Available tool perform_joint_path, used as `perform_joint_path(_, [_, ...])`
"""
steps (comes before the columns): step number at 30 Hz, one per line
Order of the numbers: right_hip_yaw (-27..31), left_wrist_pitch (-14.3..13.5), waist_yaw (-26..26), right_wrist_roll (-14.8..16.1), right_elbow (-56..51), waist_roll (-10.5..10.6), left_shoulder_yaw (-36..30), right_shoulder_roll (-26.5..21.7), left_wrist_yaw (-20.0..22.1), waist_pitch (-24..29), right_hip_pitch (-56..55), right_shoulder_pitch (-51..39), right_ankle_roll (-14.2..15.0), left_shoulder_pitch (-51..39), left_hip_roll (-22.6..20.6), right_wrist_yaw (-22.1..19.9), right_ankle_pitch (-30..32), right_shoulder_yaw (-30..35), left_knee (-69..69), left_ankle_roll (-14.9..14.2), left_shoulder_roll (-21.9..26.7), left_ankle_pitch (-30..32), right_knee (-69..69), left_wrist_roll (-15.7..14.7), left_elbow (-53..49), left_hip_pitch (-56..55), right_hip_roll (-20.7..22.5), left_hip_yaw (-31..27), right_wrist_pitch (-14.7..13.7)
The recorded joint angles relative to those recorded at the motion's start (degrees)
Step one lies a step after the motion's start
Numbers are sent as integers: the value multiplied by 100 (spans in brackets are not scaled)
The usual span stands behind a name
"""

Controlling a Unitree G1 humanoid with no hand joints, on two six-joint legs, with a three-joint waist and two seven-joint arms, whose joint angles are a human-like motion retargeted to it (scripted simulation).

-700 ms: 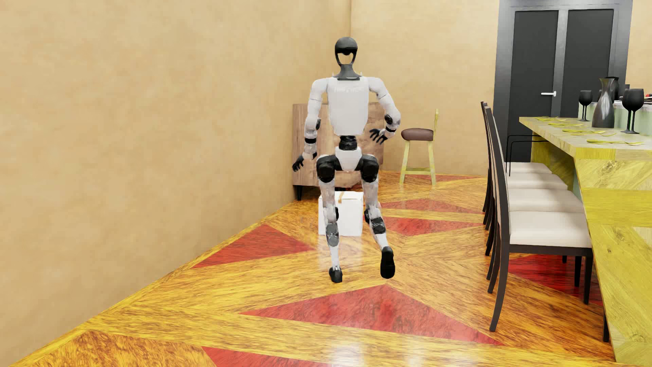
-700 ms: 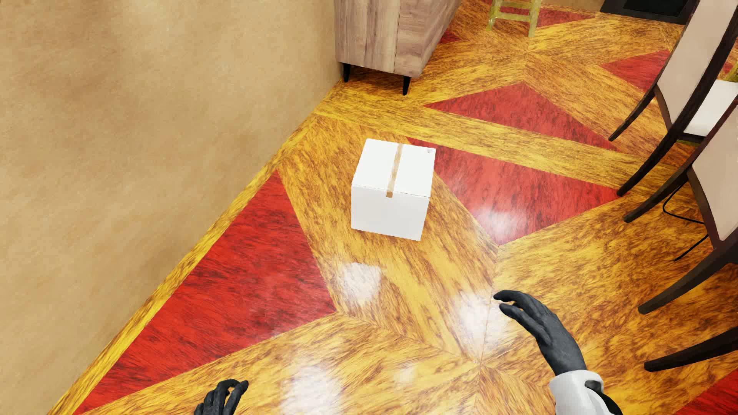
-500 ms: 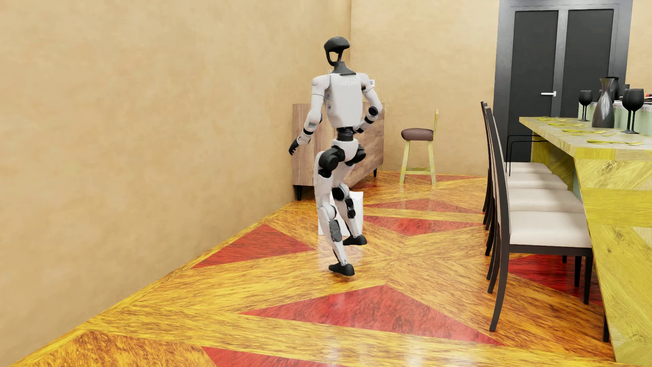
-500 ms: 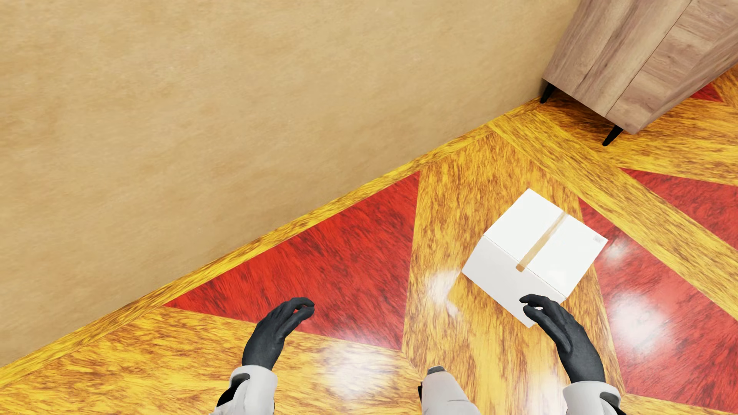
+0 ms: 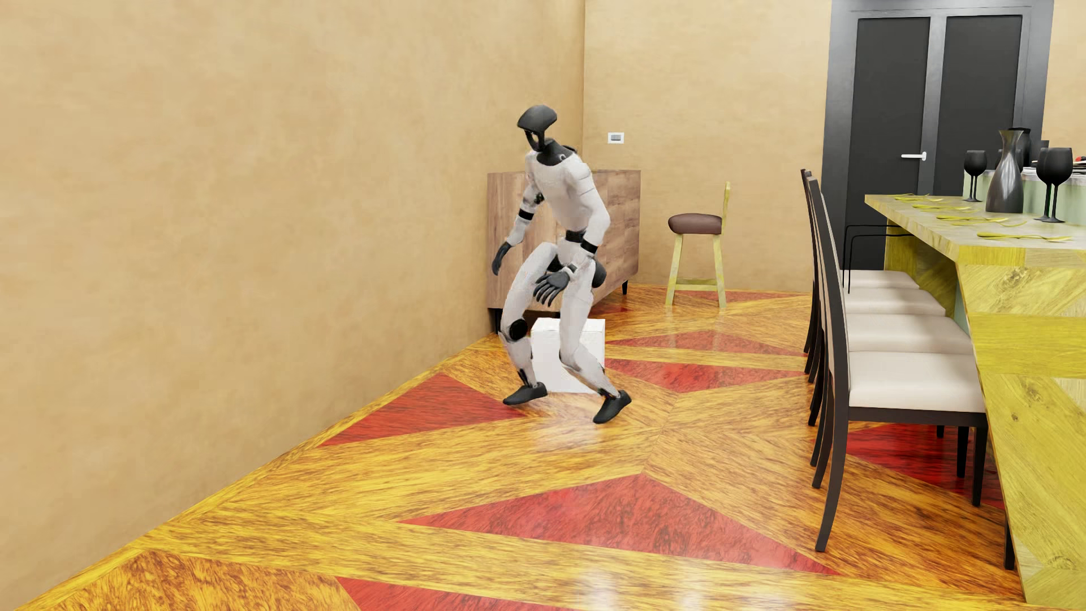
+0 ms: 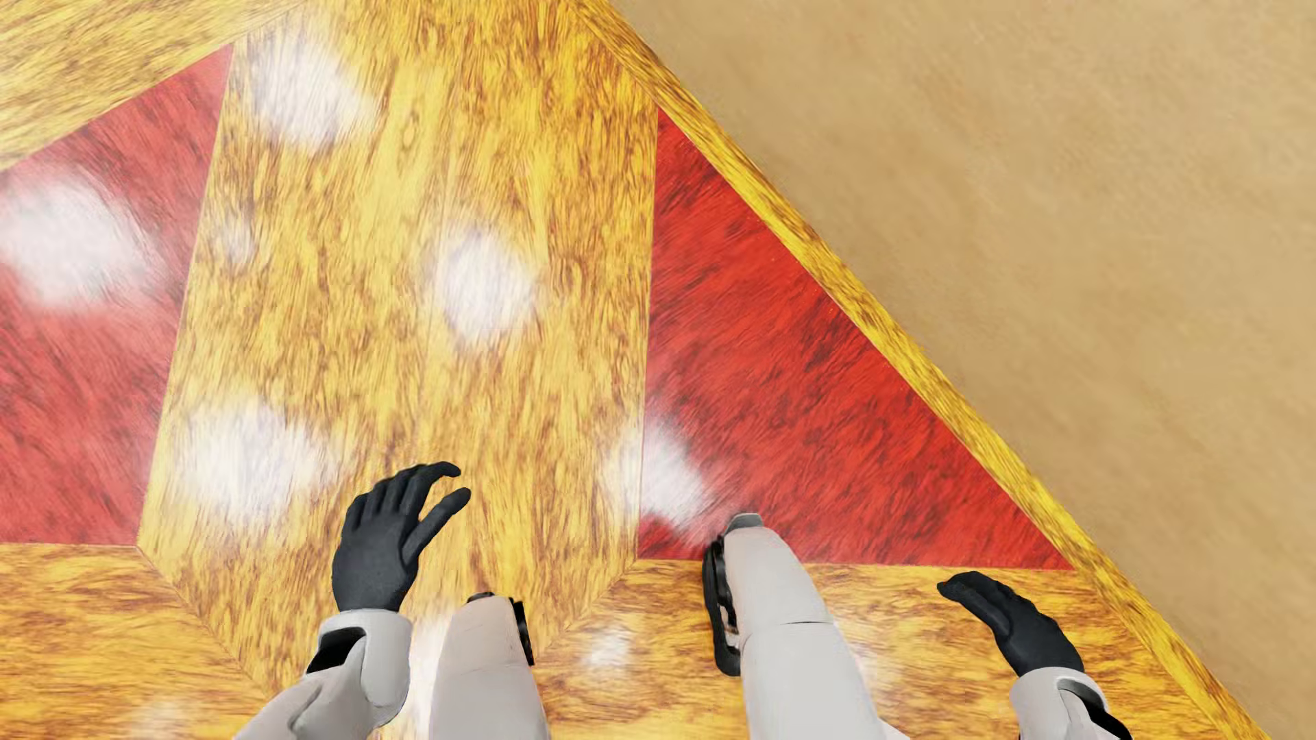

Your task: Rest on the white box

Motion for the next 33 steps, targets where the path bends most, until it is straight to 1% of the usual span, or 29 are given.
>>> perform_joint_path(1, [-138,-47,-4,-64,112,42,-831,203,23,199,-374,-195,133,-674,-43,333,-389,-509,358,193,272,-359,623,-84,-11,-599,-318,-279,-68])
perform_joint_path(2, [-245,-135,63,8,167,11,-1717,415,-47,476,-664,-381,277,-1494,-65,688,-734,-1041,891,32,504,-775,1237,-179,-1,-1243,-682,-617,-154])
perform_joint_path(3, [-231,-195,73,330,174,-45,-2365,708,-47,731,-1125,-496,451,-2347,-298,418,-1063,-1388,1362,50,517,-1039,2006,-61,46,-1927,-1177,-932,-376])
perform_joint_path(4, [-193,42,189,707,-90,-103,-2873,865,-203,976,-1636,-487,473,-3244,-441,-552,-1247,-1430,1998,-39,512,-1151,2801,47,-20,-2625,-1420,-1075,-103])
perform_joint_path(5, [4,41,322,1037,-415,-206,-3282,934,-245,1193,-2252,-555,504,-4668,-611,-1570,-1407,-1425,2525,-65,442,-1167,3567,-66,-213,-3311,-1607,-1301,28])
perform_joint_path(6, [227,2,453,1207,-737,-219,-3663,841,-283,1449,-2654,-516,650,-6321,-799,-2164,-1527,-1266,3032,-261,275,-1197,4280,-90,-229,-3843,-1887,-1525,-37])
perform_joint_path(7, [411,69,512,1129,-986,-256,-3928,743,-249,1628,-2978,-521,769,-7635,-928,-2147,-1711,-1241,3578,-522,234,-1186,4909,5,-205,-4400,-2097,-1771,-227])
perform_joint_path(8, [457,79,532,1036,-1288,-262,-3882,527,-307,1785,-3277,-585,682,-8634,-1044,-1895,-1778,-1150,4038,-424,274,-1197,5433,-20,-290,-4844,-2132,-1803,-340])
perform_joint_path(9, [496,78,587,860,-1675,-226,-3820,268,-342,1914,-3502,-558,651,-9256,-1052,-2011,-1869,-1160,4472,-526,286,-1273,5948,-10,-428,-5224,-2265,-1850,-409])
perform_joint_path(11, [794,86,643,885,-2307,-325,-3872,-150,-256,2131,-3939,-674,582,-10522,-1060,-2784,-1989,-1157,5117,-935,378,-1231,6765,62,-664,-5806,-2403,-2025,-279])
perform_joint_path(12, [829,56,681,910,-2585,-337,-3850,-340,-307,2165,-4002,-719,489,-10513,-995,-2911,-2025,-1134,5357,-1160,470,-1235,7024,179,-779,-6001,-2367,-2110,-447])
perform_joint_path(14, [983,20,675,830,-3017,-254,-3678,-603,-293,2176,-3987,-820,453,-9708,-1045,-3243,-1996,-998,5703,-1239,637,-1098,7477,193,-1207,-6095,-2383,-2137,-230])
perform_joint_path(15, [1034,-98,677,702,-3254,-286,-3491,-680,-336,2179,-3986,-849,375,-8950,-988,-3189,-1885,-930,5820,-1232,663,-1048,7624,260,-1425,-6016,-2357,-2126,-273])
perform_joint_path(16, [1108,-13,653,549,-3499,-324,-3196,-688,-336,2181,-3940,-872,436,-8105,-872,-3087,-1777,-891,5893,-1414,693,-1042,7729,354,-1638,-5890,-2347,-2177,-243])
perform_joint_path(17, [1097,-100,640,500,-3687,-329,-2867,-670,-381,2148,-3818,-890,483,-6944,-853,-3075,-1608,-751,5897,-1447,684,-996,7783,424,-1938,-5674,-2335,-2182,-92])
perform_joint_path(19, [1142,-126,558,145,-3953,-313,-1811,-615,-446,2043,-3550,-936,630,-4339,-669,-2450,-1328,-502,5833,-1504,581,-994,7825,775,-2524,-5209,-2312,-2138,-149])
perform_joint_path(20, [1184,-148,542,3,-4105,-397,-1364,-535,-403,1993,-3593,-944,726,-3547,-570,-2217,-991,-394,5831,-1533,524,-1055,7900,811,-2924,-4966,-2232,-2158,-58])
perform_joint_path(21, [1301,-2,534,-178,-4343,-387,-915,-552,-487,1957,-3778,-958,523,-2978,-513,-2241,-374,-246,5847,-1433,468,-1006,7963,890,-3447,-4771,-2162,-2101,111])
perform_joint_path(22, [1582,-97,468,-358,-4552,-408,-473,-544,-822,1931,-4024,-1015,622,-2550,-474,-2360,-355,-37,5769,-1547,462,-1059,7961,1010,-3883,-4481,-2065,-2056,460])
perform_joint_path(23, [1644,-387,429,-543,-4814,-371,-67,-535,-1089,1869,-4135,-1059,571,-2041,-367,-2011,-362,170,5756,-1520,391,-1014,7818,1194,-4157,-4312,-1822,-2041,188])
perform_joint_path(24, [1688,-316,382,-624,-5049,-336,297,-477,-1425,1811,-4176,-1105,877,-1432,-274,-1534,-167,386,5704,-1560,314,-962,7542,1348,-4394,-4100,-1581,-1996,15])
perform_joint_path(25, [1650,-548,351,-725,-5181,-322,513,-419,-1863,1752,-4103,-1185,968,-923,-218,-945,39,556,5650,-1633,207,-908,7236,1542,-4446,-3913,-1395,-2001,-239])
perform_joint_path(27, [1528,-836,217,-825,-5052,-259,959,-307,-2720,1617,-3794,-1527,882,-210,-16,236,317,988,5625,-1935,17,-474,6791,1856,-4240,-3796,-1037,-2071,-747])
perform_joint_path(28, [1485,-865,191,-933,-4824,-191,1004,-281,-2891,1581,-3568,-1678,825,-62,1,564,606,1144,5630,-2010,-139,-399,6583,1900,-3979,-3818,-973,-2127,-829])
perform_joint_path(29, [1498,-972,168,-949,-4547,-157,993,-234,-2808,1513,-3315,-1747,800,59,6,847,322,1255,5646,-1998,-268,-725,6422,2059,-3689,-3768,-904,-2139,-828])
perform_joint_path(30, [1405,-877,164,-950,-4231,-212,1018,-199,-2527,1483,-3255,-1802,569,91,61,897,294,1419,5606,-1765,-349,-881,6397,2142,-3461,-3624,-790,-2028,-807])
perform_joint_path(31, [1412,-825,172,-949,-3943,-200,997,-208,-2243,1466,-3244,-1865,553,8,91,479,425,1458,5495,-1775,-442,-805,6394,2114,-3139,-3499,-803,-1960,-990])
perform_joint_path(32, [1440,-690,172,-792,-3830,-135,917,-232,-2091,1457,-3182,-1926,597,-91,91,243,443,1573,5327,-1783,-470,-599,6382,2072,-2865,-3394,-774,-1922,-876])
perform_joint_path(33, [1403,-674,195,-769,-3836,-90,885,-301,-2228,1409,-3108,-1948,506,-164,80,326,341,1623,5350,-1697,-445,-560,6378,2108,-2730,-3391,-791,-1843,-842])
